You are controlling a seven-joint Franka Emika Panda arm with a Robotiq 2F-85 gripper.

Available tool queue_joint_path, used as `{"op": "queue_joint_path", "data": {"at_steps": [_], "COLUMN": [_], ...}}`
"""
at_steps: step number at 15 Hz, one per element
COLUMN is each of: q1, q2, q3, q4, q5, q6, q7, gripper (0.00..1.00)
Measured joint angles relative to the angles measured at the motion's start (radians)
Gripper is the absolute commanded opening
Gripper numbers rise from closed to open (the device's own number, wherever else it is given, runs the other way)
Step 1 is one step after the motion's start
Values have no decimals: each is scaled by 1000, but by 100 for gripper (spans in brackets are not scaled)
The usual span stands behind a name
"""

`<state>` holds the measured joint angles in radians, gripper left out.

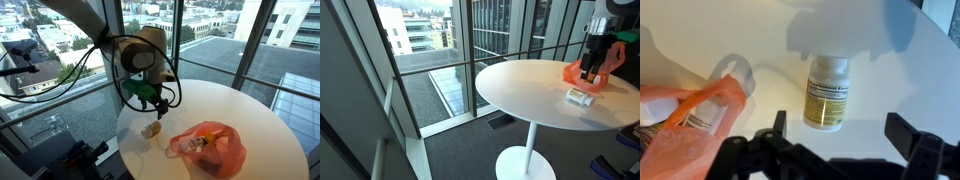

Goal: Pick up the white medicine bottle from the table and put it in the orange plastic

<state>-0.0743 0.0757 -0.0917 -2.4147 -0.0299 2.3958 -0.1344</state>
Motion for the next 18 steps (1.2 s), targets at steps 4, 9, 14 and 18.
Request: {"op": "queue_joint_path", "data": {"at_steps": [4,9,14,18], "q1": [0,0,1,2], "q2": [44,136,203,238], "q3": [0,0,0,4], "q4": [0,6,11,16], "q5": [-3,-4,-3,-2], "q6": [41,169,269,293], "q7": [16,41,72,98], "gripper": [100,100,100,68]}}
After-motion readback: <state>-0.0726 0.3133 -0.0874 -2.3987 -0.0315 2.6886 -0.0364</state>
